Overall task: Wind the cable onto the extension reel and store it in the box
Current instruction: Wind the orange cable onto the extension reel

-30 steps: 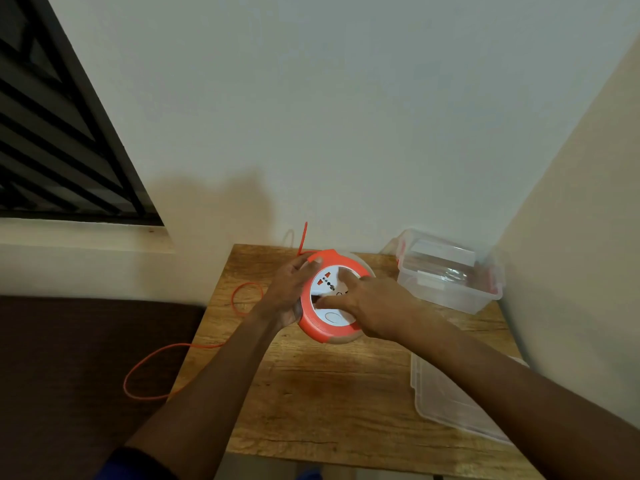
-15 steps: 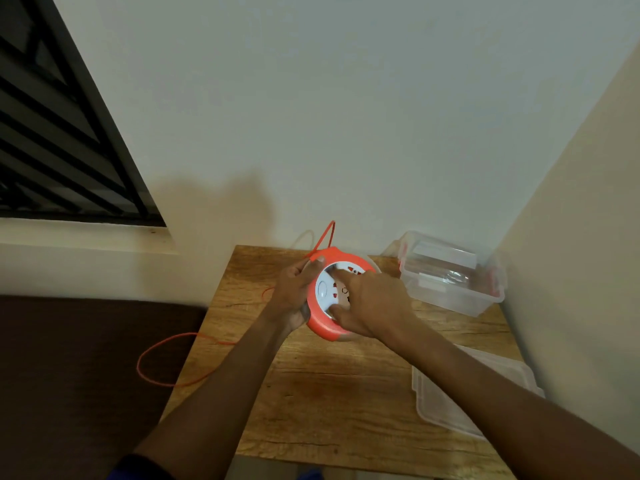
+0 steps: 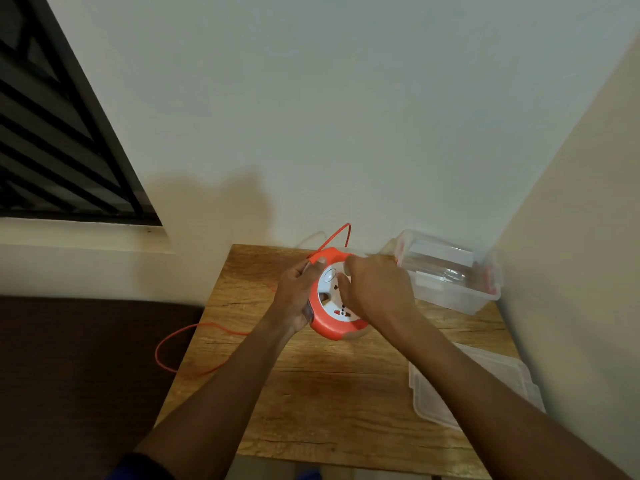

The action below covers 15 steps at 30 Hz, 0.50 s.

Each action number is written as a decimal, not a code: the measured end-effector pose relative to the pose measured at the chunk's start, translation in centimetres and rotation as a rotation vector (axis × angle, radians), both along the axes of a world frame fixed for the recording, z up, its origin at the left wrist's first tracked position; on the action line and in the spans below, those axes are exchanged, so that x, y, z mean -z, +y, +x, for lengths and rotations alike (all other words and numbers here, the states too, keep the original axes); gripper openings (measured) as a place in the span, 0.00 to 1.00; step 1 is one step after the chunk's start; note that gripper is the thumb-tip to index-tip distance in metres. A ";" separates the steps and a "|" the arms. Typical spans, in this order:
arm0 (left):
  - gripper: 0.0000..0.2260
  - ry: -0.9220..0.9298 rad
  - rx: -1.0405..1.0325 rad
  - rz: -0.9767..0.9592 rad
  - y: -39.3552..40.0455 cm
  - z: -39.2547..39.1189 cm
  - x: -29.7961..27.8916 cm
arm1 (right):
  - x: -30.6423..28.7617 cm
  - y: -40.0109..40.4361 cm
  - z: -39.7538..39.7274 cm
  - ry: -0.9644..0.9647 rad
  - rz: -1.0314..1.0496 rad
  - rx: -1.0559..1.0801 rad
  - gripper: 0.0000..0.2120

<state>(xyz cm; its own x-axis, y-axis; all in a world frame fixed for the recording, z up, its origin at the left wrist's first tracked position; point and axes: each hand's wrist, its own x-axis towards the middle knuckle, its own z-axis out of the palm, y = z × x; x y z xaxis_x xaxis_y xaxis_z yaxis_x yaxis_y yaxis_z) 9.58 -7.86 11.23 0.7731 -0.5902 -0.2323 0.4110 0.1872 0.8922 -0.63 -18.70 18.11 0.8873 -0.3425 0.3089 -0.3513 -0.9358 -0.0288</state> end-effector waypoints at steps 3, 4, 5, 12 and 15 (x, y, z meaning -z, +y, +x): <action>0.12 -0.010 0.045 0.016 0.4 -0.1 0.1 | -3.1 -1.8 1.5 -0.031 -0.005 -0.129 0.19; 0.12 -0.010 0.065 0.018 0.6 -0.2 0.2 | -3.9 -2.6 2.1 0.004 0.007 -0.179 0.24; 0.12 -0.013 0.087 0.022 0.7 -0.2 0.4 | -4.5 -3.2 2.6 0.054 0.009 -0.219 0.26; 0.23 -0.045 0.123 -0.009 1.6 -0.1 -0.1 | -5.7 -5.5 5.3 0.358 -0.034 -0.369 0.11; 0.20 -0.048 0.130 0.009 2.2 0.0 -0.4 | -6.9 -4.7 6.4 0.178 0.094 -0.387 0.12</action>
